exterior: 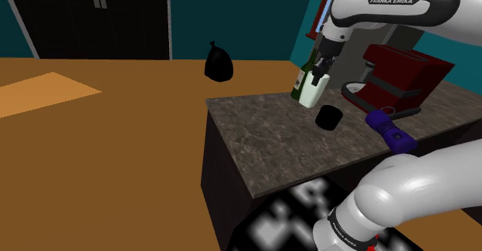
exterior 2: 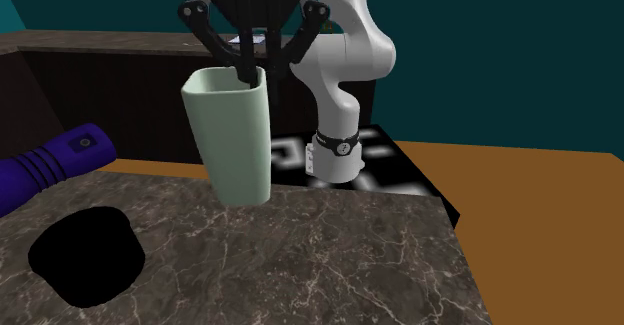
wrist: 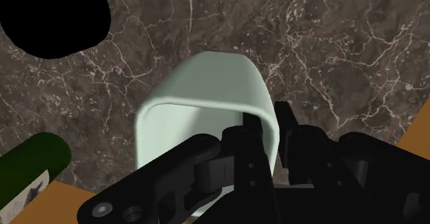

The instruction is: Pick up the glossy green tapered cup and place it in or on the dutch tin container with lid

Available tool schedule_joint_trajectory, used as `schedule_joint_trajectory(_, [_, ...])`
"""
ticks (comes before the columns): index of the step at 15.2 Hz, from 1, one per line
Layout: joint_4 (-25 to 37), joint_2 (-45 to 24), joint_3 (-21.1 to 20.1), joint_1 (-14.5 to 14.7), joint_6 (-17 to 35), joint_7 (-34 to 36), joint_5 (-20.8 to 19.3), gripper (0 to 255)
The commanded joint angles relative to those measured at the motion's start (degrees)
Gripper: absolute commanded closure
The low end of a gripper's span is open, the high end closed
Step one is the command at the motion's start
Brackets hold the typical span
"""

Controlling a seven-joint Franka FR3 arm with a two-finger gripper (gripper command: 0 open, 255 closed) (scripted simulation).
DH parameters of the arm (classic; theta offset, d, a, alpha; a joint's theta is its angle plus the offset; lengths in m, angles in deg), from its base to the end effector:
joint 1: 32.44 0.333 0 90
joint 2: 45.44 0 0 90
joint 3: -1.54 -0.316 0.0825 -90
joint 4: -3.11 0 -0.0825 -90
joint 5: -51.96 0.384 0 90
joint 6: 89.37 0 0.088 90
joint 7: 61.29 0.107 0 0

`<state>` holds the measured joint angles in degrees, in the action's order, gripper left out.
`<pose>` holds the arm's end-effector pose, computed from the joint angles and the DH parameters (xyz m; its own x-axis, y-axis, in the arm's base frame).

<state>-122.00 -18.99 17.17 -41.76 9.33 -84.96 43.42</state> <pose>0.3662 -0.2034 0.5610 0.9993 0.0292 -0.0226 0.0296 -0.9994 0.0193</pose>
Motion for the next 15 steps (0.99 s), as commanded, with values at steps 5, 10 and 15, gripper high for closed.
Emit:
schedule_joint_trajectory(5, [7.0, -4.1, 6.3, -2.2, -2.0, -8.8, -1.3, 255])
schedule_joint_trajectory(10, [14.1, -9.2, 11.8, -3.7, -3.4, -16.6, -1.1, 255])
schedule_joint_trajectory(15, [22.9, -16.4, 17.6, -5.3, -5.0, -25.1, 1.3, 255])
